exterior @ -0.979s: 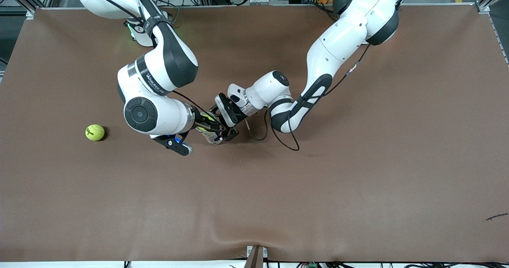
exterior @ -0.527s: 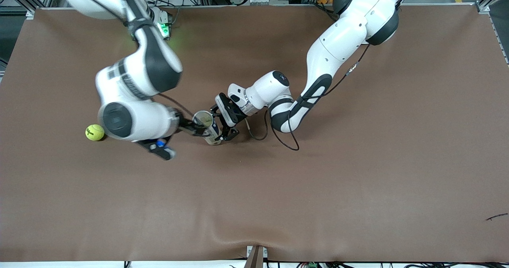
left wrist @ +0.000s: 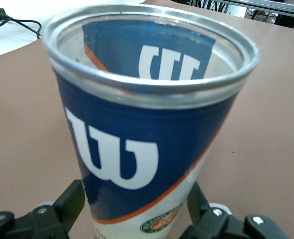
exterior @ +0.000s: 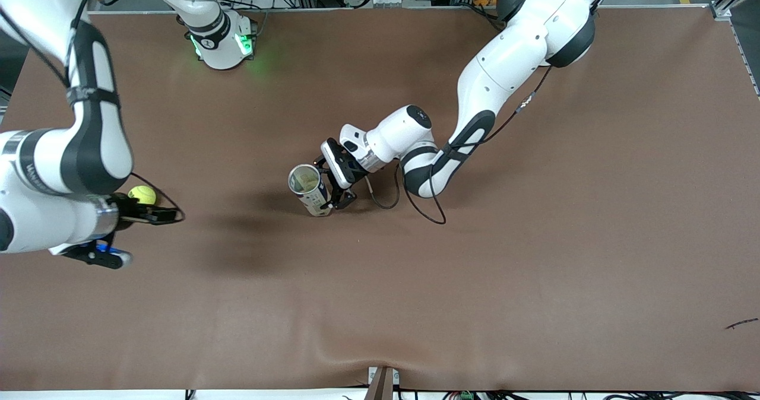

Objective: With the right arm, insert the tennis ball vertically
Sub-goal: 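Open the right gripper to drop the ball into the can, then move the right gripper to the Wilson ball and grasp it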

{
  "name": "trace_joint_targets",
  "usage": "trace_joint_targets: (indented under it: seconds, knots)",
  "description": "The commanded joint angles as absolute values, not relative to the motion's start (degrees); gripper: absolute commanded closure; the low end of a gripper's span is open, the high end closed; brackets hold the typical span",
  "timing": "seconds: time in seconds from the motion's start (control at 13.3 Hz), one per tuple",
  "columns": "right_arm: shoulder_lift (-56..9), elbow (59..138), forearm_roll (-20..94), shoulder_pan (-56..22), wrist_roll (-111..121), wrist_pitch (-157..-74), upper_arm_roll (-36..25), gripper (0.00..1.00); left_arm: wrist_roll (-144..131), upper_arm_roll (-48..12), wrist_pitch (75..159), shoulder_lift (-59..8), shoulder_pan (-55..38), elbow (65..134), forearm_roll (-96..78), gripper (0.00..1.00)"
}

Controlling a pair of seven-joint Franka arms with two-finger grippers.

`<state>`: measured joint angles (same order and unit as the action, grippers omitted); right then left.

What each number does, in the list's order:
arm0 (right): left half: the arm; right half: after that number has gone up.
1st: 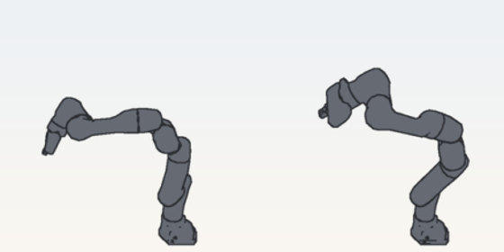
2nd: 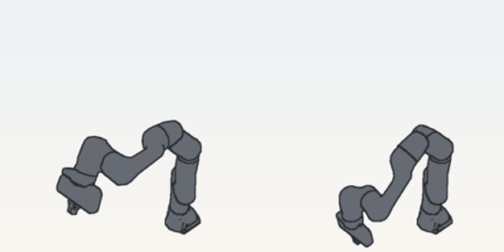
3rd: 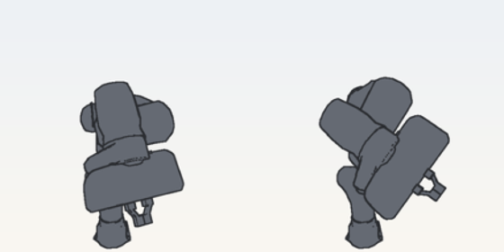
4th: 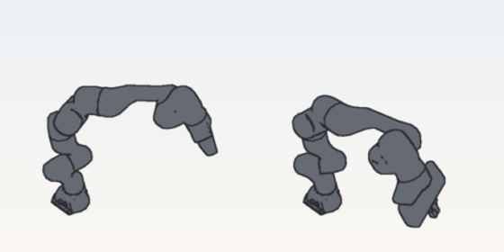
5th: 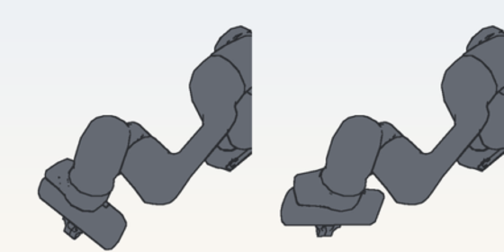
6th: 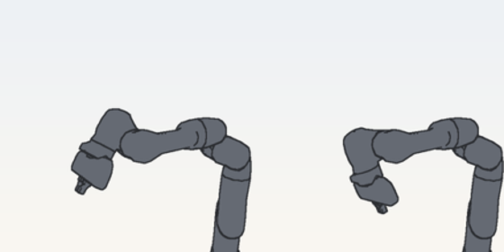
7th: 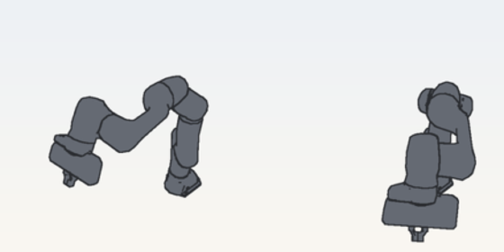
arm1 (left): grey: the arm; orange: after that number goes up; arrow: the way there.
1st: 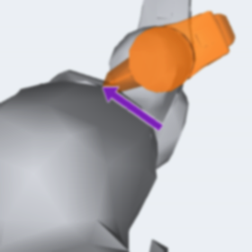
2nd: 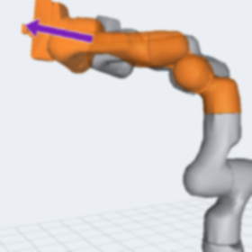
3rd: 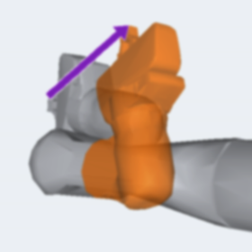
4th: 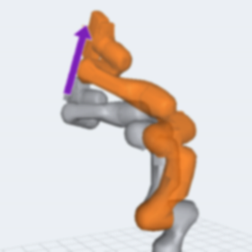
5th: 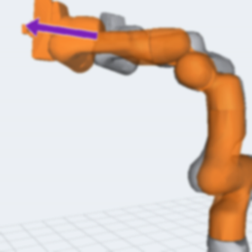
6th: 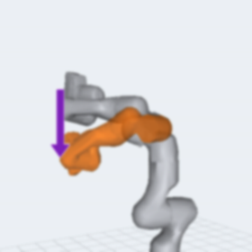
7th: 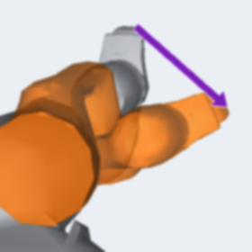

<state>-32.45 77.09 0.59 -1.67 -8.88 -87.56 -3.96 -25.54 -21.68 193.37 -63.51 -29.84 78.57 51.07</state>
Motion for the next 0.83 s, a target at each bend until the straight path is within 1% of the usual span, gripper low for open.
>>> trace_joint_targets:
  seconds: [0.0, 0.3, 0.45, 0.6, 0.75]
  knots:
    - [-32.1, 84.3, -4.8, 1.9, -1.5, -92.7, -2.8, 0.00, -25.7, -21.3, 194.8, -64.0, -30.0, 78.0, 52.0, 0.08]
    - [-31.7, 92.6, -6.3, 8.8, 11.6, -101.0, -2.7, 0.00, -25.7, -21.3, 194.8, -64.0, -29.7, 78.0, 51.9, 0.08]
    - [-30.6, 97.4, -6.4, 10.1, 11.8, -105.2, -2.8, 0.00, -25.7, -21.3, 194.8, -64.0, -29.9, 78.0, 51.9, 0.08]
    - [-30.8, 98.9, -6.4, 11.0, 11.8, -107.7, -2.8, 0.00, -25.7, -21.3, 194.8, -64.0, -29.7, 78.0, 51.9, 0.08]
    - [-30.8, 102.5, -6.4, 10.9, 11.8, -111.5, -2.9, 0.00, -25.7, -21.3, 194.8, -64.0, -29.7, 78.0, 51.9, 0.08]
